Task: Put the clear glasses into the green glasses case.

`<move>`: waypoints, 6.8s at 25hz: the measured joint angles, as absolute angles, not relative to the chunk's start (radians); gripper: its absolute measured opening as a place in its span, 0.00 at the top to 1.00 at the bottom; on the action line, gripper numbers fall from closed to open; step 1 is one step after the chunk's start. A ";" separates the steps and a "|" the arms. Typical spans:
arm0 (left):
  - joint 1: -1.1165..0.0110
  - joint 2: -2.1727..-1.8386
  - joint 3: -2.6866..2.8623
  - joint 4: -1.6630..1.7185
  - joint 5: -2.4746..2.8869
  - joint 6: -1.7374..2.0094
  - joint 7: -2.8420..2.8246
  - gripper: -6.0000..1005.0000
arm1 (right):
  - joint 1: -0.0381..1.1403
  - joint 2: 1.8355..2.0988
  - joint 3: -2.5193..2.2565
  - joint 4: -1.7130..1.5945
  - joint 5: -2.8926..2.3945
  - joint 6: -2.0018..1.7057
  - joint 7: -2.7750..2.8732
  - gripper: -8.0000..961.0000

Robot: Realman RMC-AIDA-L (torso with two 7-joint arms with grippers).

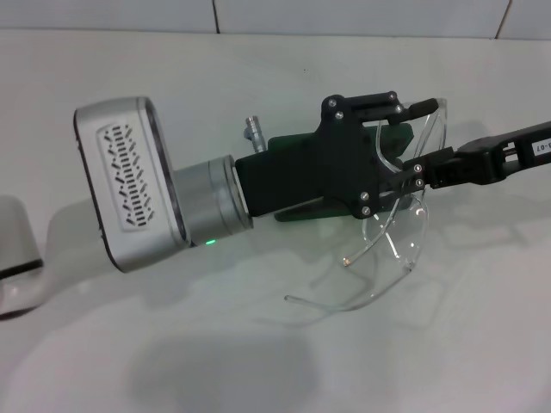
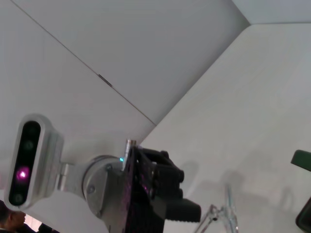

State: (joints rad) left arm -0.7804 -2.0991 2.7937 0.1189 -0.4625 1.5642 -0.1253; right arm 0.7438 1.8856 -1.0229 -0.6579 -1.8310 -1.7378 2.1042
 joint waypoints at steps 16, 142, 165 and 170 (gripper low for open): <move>-0.751 -2.098 2.742 0.183 -0.487 1.531 -0.078 0.58 | 0.729 1.899 -0.974 -0.653 -1.790 -1.816 2.071 0.87; -0.697 -2.076 2.229 0.219 -0.096 1.659 -0.579 0.57 | 0.603 1.952 -0.966 -0.697 -1.693 -1.757 1.883 0.88; -0.561 -1.986 2.108 0.039 -0.117 1.702 -0.800 0.57 | 1.122 2.023 -1.458 -1.149 -2.549 -1.675 2.349 0.88; -0.562 -1.986 2.108 0.036 -0.120 1.693 -0.815 0.57 | 1.199 2.028 -1.629 -1.115 -2.619 -1.614 2.431 0.88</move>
State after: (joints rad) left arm -0.5618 -1.9855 2.1076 0.0360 -0.1195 1.6931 -0.8146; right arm 1.1992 2.0279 -1.6294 -1.1147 -2.6186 -1.6142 2.4309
